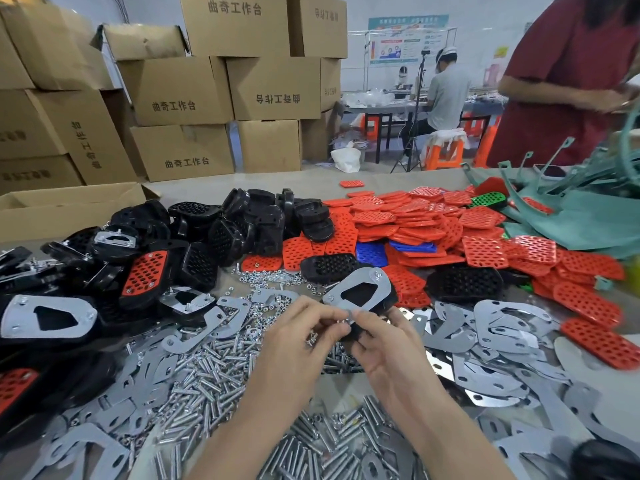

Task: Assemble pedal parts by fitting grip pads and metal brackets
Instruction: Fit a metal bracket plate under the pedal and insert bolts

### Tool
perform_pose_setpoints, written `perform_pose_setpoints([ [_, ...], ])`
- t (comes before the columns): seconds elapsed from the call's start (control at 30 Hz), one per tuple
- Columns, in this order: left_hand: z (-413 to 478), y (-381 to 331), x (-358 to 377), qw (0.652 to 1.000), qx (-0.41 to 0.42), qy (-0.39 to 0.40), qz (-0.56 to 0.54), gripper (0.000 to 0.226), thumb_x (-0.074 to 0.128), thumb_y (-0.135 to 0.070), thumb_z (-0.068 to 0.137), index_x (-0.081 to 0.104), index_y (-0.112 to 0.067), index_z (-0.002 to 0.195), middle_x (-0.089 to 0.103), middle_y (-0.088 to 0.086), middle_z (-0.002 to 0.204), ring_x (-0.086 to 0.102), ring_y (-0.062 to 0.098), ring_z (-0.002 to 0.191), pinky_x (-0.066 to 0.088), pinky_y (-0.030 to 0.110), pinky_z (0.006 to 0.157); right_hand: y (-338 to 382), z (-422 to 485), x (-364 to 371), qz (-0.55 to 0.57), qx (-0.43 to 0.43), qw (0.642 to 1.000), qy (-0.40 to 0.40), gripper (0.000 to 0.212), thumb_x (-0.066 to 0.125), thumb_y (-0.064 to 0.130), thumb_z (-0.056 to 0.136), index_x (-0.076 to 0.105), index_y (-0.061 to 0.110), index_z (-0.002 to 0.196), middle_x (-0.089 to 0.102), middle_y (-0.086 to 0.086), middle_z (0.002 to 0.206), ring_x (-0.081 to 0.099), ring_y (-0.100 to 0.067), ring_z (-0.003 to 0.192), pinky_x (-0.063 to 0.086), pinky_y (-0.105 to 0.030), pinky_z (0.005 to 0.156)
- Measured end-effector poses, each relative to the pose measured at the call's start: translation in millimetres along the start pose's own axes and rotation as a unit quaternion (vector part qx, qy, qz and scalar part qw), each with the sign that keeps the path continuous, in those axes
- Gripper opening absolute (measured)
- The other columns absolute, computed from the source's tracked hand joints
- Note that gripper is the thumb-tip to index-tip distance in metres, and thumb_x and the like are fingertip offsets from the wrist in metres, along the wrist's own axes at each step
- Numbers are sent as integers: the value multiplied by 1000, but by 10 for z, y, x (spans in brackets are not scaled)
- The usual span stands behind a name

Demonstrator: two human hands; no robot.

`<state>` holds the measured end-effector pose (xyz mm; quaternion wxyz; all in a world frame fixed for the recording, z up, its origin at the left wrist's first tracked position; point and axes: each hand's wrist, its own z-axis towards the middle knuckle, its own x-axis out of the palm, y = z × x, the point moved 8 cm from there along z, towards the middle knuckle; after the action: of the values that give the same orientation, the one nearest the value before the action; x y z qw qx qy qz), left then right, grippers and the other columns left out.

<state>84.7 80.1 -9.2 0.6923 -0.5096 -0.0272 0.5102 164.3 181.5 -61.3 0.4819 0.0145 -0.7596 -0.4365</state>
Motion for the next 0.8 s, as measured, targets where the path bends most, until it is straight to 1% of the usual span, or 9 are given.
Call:
perform_pose_setpoints([
  [0.07,-11,22,17,1000,-9,-4,-5,14,76,-25,87,71,-38,92,62,-22,98,61,-2,97,44,7,75,-24,-13,38,5,7,1000,13,26,59,-10,94,48,9,109,73,-26,88,77,-35,89,65,-37,78],
  [0.13,-14,64,20,1000,-21,-10,-5,14,76,-27,87,70,-38,91,63,-22,98,61,0,96,44,9,76,-45,-21,64,5,14,1000,24,34,63,-8,90,49,7,117,70,-36,104,74,-44,102,63,-41,88],
  [0.2,-16,101,19,999,-28,-14,-19,13,76,-27,87,70,-38,89,65,-21,97,61,0,93,44,11,74,-49,-30,64,3,21,999,24,38,65,-6,87,53,2,122,65,-38,112,66,-51,116,60,-46,97],
  [0.27,-16,143,24,998,-45,-18,-45,14,77,-27,86,70,-39,86,67,-21,95,62,0,89,43,10,73,-64,-34,51,2,27,999,20,35,62,-8,90,55,-7,125,60,-43,124,60,-51,125,55,-50,103],
  [0.33,-14,187,41,995,-67,-14,-77,17,78,-28,86,69,-42,89,69,-20,94,63,1,89,44,11,73,-73,-50,52,3,32,999,22,35,61,-8,92,55,-7,126,58,-41,132,62,-48,124,55,-47,104],
  [0.5,-16,282,81,988,-102,6,-118,12,78,-31,86,69,-39,85,68,-12,87,63,7,82,48,23,73,-95,-69,62,11,42,999,25,46,61,-8,92,44,-13,135,60,-39,130,60,-49,125,56,-44,103],
  [0.6,-35,290,83,985,-104,5,-134,9,78,-36,85,69,-37,83,69,-8,86,63,14,79,49,31,72,-109,-67,64,17,46,998,33,47,63,-7,91,48,-6,136,66,-33,126,58,-48,129,55,-45,105],
  [0.67,-42,290,76,985,-103,3,-140,11,78,-40,84,68,-36,83,69,-6,86,63,18,79,52,39,74,-116,-68,60,23,49,998,34,56,64,-7,90,45,1,142,69,-30,119,57,-48,130,55,-46,106],
  [0.8,-37,254,58,986,-83,8,-146,7,77,-41,84,71,-38,86,68,-6,88,62,15,84,49,36,77,-120,-72,70,12,50,998,43,45,65,-6,90,52,5,131,67,-30,120,54,-50,132,49,-50,111],
])
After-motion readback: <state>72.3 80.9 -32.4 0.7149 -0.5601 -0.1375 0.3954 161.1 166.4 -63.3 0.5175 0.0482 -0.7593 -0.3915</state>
